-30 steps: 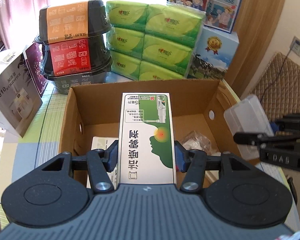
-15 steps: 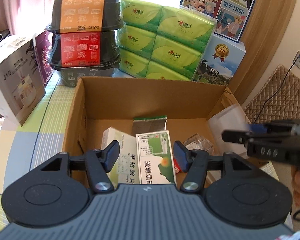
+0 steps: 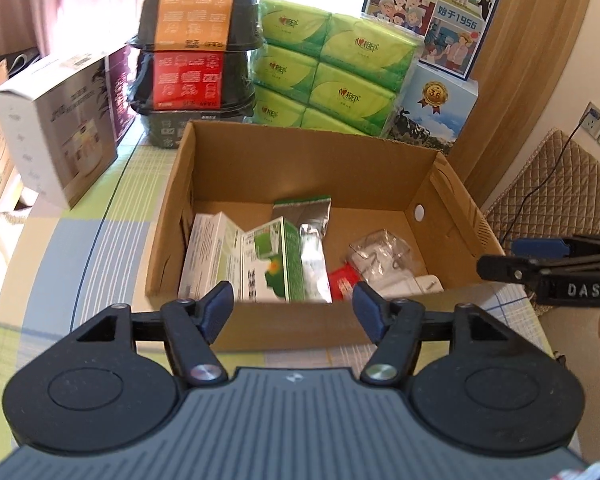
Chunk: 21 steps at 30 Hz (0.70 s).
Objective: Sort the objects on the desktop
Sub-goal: 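Open both grippers to drop the spray box and case into the box, then move the left gripper toward the black cable while the right approaches the spoon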
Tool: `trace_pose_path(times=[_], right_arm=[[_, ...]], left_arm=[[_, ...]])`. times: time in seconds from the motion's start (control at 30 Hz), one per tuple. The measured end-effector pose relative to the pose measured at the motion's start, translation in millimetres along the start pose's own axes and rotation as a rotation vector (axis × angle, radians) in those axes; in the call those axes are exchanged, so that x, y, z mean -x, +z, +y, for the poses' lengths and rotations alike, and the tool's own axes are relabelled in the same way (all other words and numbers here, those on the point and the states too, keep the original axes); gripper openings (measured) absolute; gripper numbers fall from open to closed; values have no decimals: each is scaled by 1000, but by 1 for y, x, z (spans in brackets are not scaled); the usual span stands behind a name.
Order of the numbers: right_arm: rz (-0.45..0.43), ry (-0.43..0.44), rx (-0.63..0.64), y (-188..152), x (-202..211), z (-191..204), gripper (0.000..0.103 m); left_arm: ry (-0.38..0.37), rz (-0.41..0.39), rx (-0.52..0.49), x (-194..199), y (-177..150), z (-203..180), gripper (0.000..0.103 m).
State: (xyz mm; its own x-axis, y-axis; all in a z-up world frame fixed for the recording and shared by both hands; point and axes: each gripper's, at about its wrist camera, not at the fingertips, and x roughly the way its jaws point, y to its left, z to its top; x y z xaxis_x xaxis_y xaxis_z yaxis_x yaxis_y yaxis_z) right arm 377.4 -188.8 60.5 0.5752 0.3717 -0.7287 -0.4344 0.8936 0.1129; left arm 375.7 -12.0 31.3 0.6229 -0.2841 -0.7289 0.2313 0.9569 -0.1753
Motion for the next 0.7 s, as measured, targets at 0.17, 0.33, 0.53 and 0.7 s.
trace_pose_path(times=[0.17,0.33,0.53,0.7], right_arm=[[-3,16,10,-23,32,11,70],[-11,23,7,-45,62,19,74],[-2,27,31,-74,91,29,80],[11,37,59,-97,106,35,82]], left_arm=[[16,7,13,27,-21,-9,68],[56,3,9,55,-40,-12,78],[78,4,27,84,-65,-15,88],[109,6,56,104,-92,-12,95]])
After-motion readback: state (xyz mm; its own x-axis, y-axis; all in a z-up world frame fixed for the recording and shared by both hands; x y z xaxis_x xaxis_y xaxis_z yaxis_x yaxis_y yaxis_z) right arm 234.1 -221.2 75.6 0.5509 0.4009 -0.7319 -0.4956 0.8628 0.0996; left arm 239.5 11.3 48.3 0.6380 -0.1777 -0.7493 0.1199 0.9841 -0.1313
